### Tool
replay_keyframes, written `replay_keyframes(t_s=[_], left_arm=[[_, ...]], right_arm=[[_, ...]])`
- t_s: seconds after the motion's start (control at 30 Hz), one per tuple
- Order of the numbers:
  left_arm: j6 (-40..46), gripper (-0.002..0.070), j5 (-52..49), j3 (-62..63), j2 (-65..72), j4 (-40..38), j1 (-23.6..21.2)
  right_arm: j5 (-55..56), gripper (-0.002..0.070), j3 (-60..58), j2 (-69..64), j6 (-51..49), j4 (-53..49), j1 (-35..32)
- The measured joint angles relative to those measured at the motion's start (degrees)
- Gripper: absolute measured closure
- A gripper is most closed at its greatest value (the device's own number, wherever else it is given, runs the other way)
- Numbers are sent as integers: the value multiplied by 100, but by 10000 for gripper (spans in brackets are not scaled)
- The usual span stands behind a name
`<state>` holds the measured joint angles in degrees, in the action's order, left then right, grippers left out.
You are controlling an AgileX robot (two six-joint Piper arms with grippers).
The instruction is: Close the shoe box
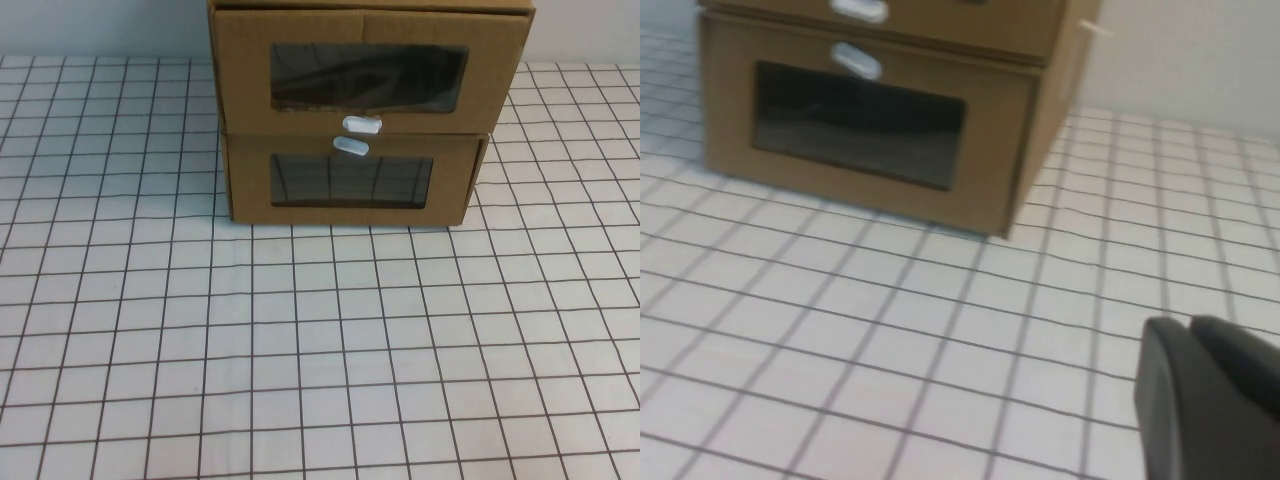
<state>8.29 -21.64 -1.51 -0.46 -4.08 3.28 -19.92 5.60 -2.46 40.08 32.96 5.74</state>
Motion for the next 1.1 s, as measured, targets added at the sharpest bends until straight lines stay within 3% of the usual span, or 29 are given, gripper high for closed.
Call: replay_keyframes(t_s=[0.17,0.3,1.1], left_arm=[[0,680,0,0,-2,0,0],[0,680,0,0,-11,0,0],[0,680,0,0,-23,0,0]], right_arm=[[-86,690,-81,273,-2561,-2815,0],[-248,690,-408,295,-3661,-3503,0],[-250,690,-658,308,-3900,-3379,0]])
